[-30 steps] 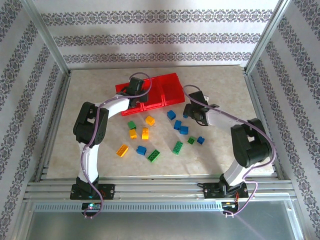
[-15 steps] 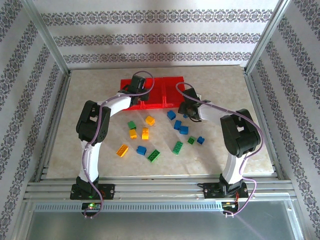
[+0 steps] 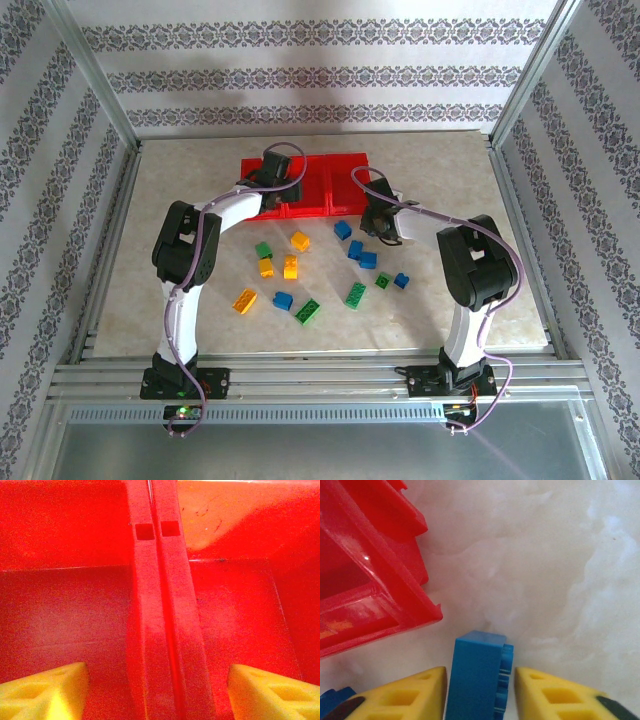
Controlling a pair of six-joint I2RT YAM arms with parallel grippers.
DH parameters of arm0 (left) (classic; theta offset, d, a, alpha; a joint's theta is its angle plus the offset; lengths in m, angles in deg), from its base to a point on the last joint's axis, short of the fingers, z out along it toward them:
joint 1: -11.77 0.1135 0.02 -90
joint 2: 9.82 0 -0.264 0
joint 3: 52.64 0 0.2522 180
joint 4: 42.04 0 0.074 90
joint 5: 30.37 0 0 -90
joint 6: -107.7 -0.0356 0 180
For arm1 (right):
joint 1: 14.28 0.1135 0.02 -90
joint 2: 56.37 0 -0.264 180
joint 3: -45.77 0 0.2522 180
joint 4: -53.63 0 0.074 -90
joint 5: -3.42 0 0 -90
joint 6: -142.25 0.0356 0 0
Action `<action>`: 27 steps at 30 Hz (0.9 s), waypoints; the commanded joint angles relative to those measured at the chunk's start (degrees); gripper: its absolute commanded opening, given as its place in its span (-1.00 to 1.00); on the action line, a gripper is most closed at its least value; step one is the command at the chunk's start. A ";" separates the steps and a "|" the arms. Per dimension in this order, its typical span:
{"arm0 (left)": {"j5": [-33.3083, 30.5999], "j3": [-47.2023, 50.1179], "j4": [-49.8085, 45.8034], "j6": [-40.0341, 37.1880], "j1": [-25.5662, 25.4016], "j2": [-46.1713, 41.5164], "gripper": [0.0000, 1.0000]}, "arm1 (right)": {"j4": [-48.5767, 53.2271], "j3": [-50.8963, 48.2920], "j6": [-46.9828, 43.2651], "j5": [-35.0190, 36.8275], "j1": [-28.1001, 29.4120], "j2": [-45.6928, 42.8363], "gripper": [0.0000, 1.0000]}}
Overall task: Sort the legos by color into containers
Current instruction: Pick up the lego from the center of the table.
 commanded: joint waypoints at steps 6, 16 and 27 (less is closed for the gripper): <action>-2.15 4.18 -1.24 2.64 -0.38 -10.88 0.74 | 0.69 -1.15 0.49 0.83 -0.27 -0.06 -0.56; -5.95 20.29 3.62 6.10 -0.25 -27.88 0.99 | 1.16 -6.24 1.20 -0.41 0.26 -6.87 -0.83; -10.96 41.77 11.75 7.81 -0.33 -48.12 0.99 | 4.15 -6.03 -3.14 -0.13 2.18 -16.31 -0.90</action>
